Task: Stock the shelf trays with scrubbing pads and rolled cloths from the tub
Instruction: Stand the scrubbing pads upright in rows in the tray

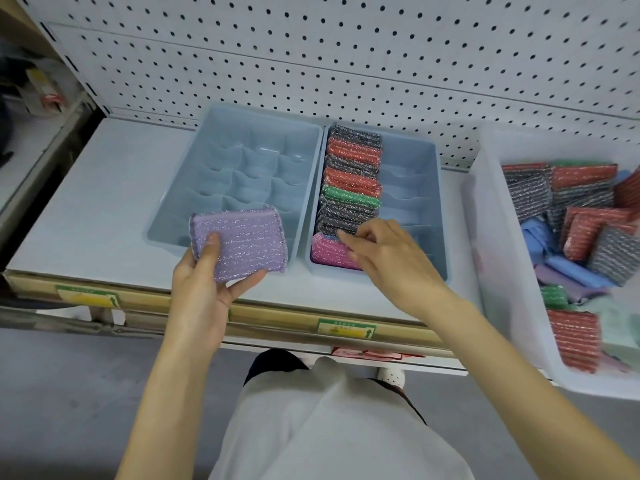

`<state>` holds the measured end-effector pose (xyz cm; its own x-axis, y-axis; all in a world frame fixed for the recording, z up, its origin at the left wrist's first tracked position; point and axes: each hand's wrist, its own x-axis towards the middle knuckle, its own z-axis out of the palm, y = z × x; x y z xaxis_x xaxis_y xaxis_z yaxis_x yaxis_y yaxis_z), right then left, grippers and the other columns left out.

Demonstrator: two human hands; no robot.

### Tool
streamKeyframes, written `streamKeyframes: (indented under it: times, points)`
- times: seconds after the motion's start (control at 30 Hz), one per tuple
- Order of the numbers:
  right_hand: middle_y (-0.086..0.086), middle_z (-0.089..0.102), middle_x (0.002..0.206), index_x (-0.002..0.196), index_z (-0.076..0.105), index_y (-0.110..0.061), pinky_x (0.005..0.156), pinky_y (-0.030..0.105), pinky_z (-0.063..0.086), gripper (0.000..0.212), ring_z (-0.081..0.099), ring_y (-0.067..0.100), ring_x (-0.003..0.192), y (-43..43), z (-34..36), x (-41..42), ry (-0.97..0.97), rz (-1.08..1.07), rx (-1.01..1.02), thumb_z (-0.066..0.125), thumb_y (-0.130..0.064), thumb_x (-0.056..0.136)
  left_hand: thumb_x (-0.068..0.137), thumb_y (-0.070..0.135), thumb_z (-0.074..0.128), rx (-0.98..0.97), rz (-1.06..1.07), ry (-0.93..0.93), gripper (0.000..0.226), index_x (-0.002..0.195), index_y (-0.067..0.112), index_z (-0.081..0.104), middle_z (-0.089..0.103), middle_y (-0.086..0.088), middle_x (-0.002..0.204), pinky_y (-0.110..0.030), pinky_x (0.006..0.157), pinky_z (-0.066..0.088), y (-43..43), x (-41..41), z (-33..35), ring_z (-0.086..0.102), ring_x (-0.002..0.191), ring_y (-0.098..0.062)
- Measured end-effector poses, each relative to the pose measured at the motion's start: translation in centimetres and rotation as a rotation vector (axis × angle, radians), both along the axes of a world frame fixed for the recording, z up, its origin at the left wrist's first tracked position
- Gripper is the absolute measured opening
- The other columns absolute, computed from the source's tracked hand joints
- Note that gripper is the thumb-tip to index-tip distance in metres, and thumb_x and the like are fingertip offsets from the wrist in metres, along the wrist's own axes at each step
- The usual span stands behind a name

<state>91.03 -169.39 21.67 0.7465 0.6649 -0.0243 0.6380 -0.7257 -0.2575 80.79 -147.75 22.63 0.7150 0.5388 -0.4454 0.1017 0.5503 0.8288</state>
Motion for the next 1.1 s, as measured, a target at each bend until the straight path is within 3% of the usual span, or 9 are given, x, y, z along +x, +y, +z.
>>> streamKeyframes:
  times: [0.1, 0.2, 0.33, 0.47, 0.57, 0.7, 0.8, 0.93, 1.1]
  points:
    - [0.011, 0.059, 0.125, 0.134, 0.052, -0.009, 0.096, 0.042, 0.047, 0.05, 0.053, 0.032, 0.114, -0.2, -0.1, -1.3, -0.174, 0.028, 0.194, 0.062, 0.002, 0.086, 0.098, 0.025, 0.048, -0.002, 0.01, 0.005, 0.025, 0.12, 0.018, 0.055, 0.068, 0.002, 0.108, -0.032, 0.063, 0.059, 0.0, 0.1, 0.0, 0.07, 0.09, -0.012]
    - [0.011, 0.049, 0.141, 0.137, 0.046, -0.004, 0.113, 0.037, 0.029, 0.045, 0.044, 0.026, 0.132, 0.4, -1.6, -3.4, -0.184, 0.112, 0.161, 0.052, -0.017, 0.095, 0.097, 0.025, 0.049, -0.001, 0.014, 0.018, 0.025, 0.12, 0.018, 0.056, 0.067, 0.001, 0.109, -0.032, 0.063, 0.059, 0.0, 0.2, -0.1, 0.069, 0.092, -0.013]
    - [0.008, 0.04, 0.148, 0.14, 0.043, -0.006, 0.117, 0.035, 0.015, 0.053, 0.034, 0.021, 0.139, 0.4, -4.2, -3.7, -0.039, 0.177, -0.07, 0.033, -0.037, 0.099, 0.098, 0.024, 0.049, 0.001, 0.008, 0.018, 0.021, 0.116, 0.019, 0.057, 0.068, 0.002, 0.105, -0.031, 0.062, 0.058, -0.2, 0.3, -0.1, 0.07, 0.09, -0.012]
    - [-0.01, 0.023, 0.153, 0.149, 0.022, -0.027, 0.115, 0.016, -0.001, 0.051, 0.01, 0.0, 0.14, 0.0, -2.8, -2.8, 0.241, 0.112, 0.092, 0.032, -0.04, 0.101, 0.097, 0.025, 0.049, -0.005, 0.0, 0.025, 0.021, 0.115, 0.02, 0.058, 0.07, 0.005, 0.101, -0.031, 0.062, 0.059, -0.6, 0.6, 0.0, 0.07, 0.088, -0.012]
    - [-0.015, 0.031, 0.151, 0.146, 0.025, -0.04, 0.114, 0.021, 0.015, 0.049, 0.018, 0.001, 0.14, -0.2, -1.5, -2.5, 0.467, -0.059, 0.278, 0.038, -0.041, 0.099, 0.098, 0.025, 0.049, -0.006, -0.026, 0.015, 0.025, 0.12, 0.017, 0.056, 0.069, 0.002, 0.106, -0.032, 0.062, 0.058, -1.4, 1.2, 0.2, 0.069, 0.091, -0.013]
    - [-0.007, 0.062, 0.121, 0.126, 0.055, -0.023, 0.093, 0.014, 0.043, 0.032, 0.056, -0.004, 0.11, -0.1, 1.4, -1.3, 0.673, -0.397, 0.902, 0.054, -0.017, 0.094, 0.097, 0.029, 0.048, 0.091, -0.137, 0.024, 0.03, 0.123, 0.015, 0.056, 0.069, 0.001, 0.107, -0.029, 0.066, 0.058, -4.1, 2.7, 0.6, 0.068, 0.09, -0.01]
    - [-0.004, 0.067, 0.109, 0.118, 0.058, -0.023, 0.084, 0.023, 0.053, 0.03, 0.064, 0.008, 0.099, -0.5, 2.7, 0.0, 0.908, -0.441, 1.038, 0.06, -0.014, 0.09, 0.097, 0.029, 0.049, 0.213, -0.269, 0.011, 0.021, 0.111, 0.02, 0.062, 0.071, 0.003, 0.101, -0.021, 0.07, 0.055, -7.5, 4.5, 1.1, 0.067, 0.089, -0.008]
    - [-0.004, 0.067, 0.101, 0.109, 0.058, -0.024, 0.074, 0.021, 0.051, 0.031, 0.064, 0.007, 0.088, -2.7, 3.3, 2.8, 0.719, -0.53, 1.097, 0.062, -0.002, 0.087, 0.095, 0.035, 0.045, 0.442, -0.412, -0.105, 0.022, 0.103, 0.024, 0.061, 0.069, 0.016, 0.094, -0.007, 0.072, 0.045, -10.5, 7.0, 1.9, 0.062, 0.086, 0.008]
    - [-0.012, 0.055, 0.113, 0.117, 0.05, -0.025, 0.078, 0.022, 0.046, 0.046, 0.052, 0.003, 0.096, -7.0, 3.7, 10.7, 0.28, -0.552, 0.937, 0.06, 0.005, 0.083, 0.099, 0.045, 0.03, 1.209, -0.636, -0.034, 0.051, 0.144, 0.022, 0.036, 0.037, 0.005, 0.149, -0.027, 0.114, 0.021, -11.0, 11.6, -0.2, 0.031, 0.137, -0.009]
